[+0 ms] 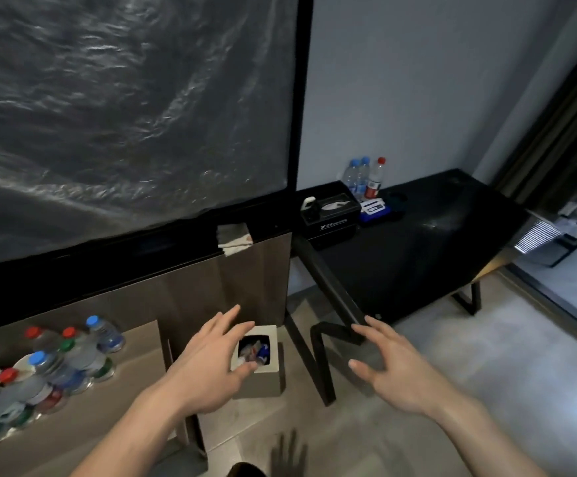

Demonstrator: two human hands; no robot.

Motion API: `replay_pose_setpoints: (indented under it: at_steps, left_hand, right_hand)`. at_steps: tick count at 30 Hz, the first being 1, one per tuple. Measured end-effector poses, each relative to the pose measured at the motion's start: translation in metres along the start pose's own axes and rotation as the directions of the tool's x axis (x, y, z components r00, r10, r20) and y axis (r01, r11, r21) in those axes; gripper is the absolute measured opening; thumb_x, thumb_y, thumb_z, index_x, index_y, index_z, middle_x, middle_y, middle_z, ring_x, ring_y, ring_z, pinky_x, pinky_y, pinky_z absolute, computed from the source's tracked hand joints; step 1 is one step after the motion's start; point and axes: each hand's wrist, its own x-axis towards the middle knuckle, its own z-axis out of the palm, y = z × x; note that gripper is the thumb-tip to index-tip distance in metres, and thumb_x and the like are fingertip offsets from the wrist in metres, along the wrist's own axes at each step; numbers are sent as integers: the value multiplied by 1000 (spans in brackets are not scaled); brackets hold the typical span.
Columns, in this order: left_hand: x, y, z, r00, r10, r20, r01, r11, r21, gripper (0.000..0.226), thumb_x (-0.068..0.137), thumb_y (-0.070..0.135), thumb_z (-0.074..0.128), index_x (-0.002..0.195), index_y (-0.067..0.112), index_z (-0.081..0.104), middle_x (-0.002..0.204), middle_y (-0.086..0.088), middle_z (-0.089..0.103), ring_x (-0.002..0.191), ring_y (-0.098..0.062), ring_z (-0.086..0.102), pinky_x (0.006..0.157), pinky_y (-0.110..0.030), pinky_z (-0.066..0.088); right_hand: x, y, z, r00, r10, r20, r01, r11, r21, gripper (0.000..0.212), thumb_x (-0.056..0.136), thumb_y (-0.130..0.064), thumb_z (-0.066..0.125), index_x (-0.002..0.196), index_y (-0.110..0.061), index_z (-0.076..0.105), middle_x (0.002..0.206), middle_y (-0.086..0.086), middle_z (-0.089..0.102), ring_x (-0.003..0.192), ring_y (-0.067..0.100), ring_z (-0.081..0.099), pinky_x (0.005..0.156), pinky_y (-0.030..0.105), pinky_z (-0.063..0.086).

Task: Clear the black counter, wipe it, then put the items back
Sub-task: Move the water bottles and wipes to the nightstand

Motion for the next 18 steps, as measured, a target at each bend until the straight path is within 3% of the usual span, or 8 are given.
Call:
replay_pose_setpoints:
  at_steps: [10,18]
  left_hand:
    - [111,93,19,991,80,104,-84,996,36,72,98,54,58,160,42,22,171,15,-3,158,-14,-6,127,-38,7]
    - [238,157,43,976,131,176,-134,991,3,75,98,55,56,162,38,19,172,10,-4,158,-18,-7,129,-38,6]
  right_hand:
    - [33,90,-73,992,22,-123,-14,998,66,74,97,-59,60,160,-47,24,168,-24,9,157,8,15,128,36,22]
    - [111,152,-151,994,86,-60,-85,996,25,75,98,-56,60,162,-44,21,171,-20,4,158,9,10,128,34,19]
